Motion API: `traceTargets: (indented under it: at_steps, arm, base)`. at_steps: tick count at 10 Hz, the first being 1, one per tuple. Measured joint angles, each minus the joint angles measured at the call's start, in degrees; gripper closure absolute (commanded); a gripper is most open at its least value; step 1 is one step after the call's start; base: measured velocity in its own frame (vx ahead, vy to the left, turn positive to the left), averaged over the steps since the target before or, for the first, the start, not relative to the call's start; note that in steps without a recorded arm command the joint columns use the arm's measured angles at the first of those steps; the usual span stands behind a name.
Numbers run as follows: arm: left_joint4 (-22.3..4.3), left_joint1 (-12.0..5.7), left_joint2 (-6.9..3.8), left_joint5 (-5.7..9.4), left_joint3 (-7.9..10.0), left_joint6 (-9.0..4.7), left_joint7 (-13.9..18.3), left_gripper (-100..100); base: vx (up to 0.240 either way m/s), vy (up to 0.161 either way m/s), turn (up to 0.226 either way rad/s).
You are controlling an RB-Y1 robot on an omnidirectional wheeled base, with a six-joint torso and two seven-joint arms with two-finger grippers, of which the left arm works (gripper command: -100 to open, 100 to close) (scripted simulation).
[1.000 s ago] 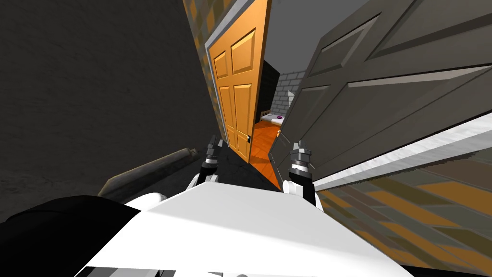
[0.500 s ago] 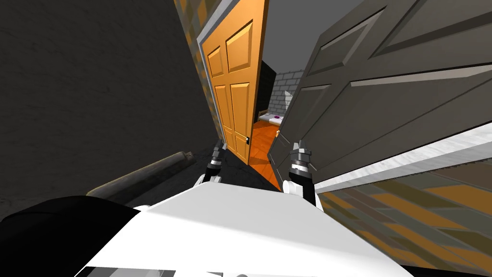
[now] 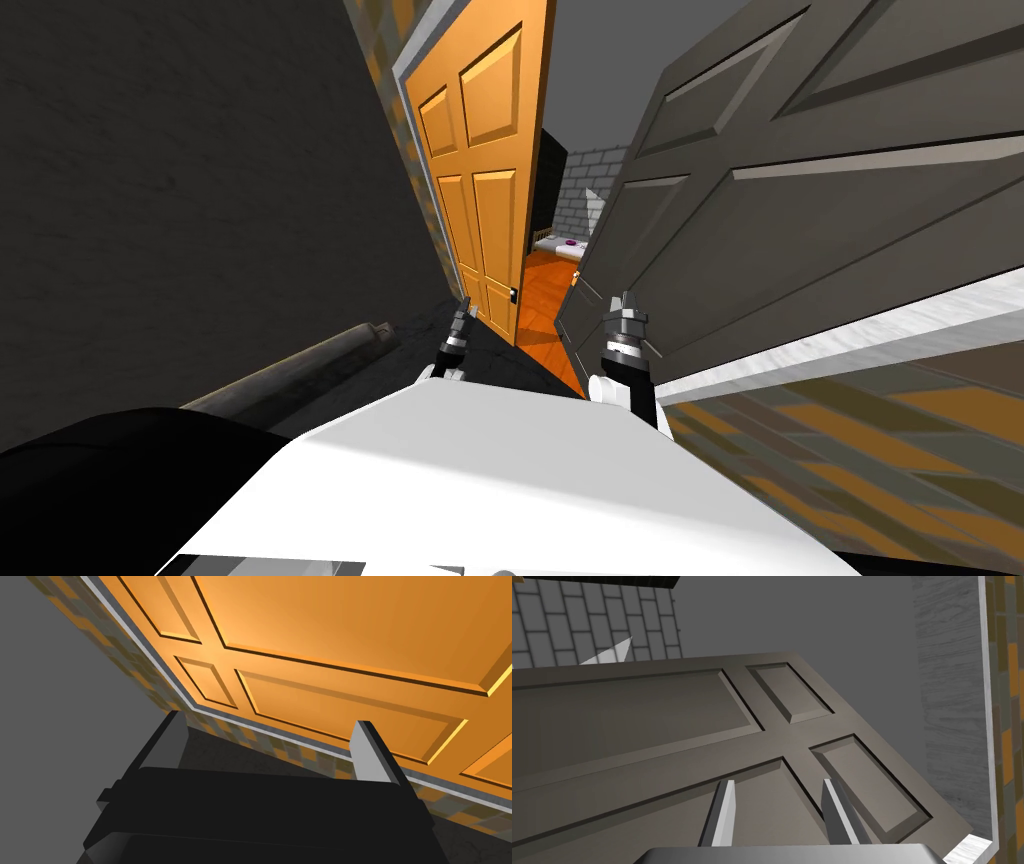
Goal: Push the door open
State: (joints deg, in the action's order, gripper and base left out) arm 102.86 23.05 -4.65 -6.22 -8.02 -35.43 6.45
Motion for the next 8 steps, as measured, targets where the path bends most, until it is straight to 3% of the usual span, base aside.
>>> traceTargets:
  at_steps: [3,4,8]
  arm:
    - [-5.4,-1.69,-0.44,0.16,-0.69,-1.13,0.2,-100]
    - [-7.5,-2.19,0.04,-0.07,-1.41,-1.47,-0.2,-100]
    - [-12.6,-3.03,-0.22,-0.13,-2.85,-2.45,-0.2,-100]
  base:
    - [0.077,0.056,-0.111]
    - [0.088,0.054,-0.086]
    - [0.07,0.037,-0.069]
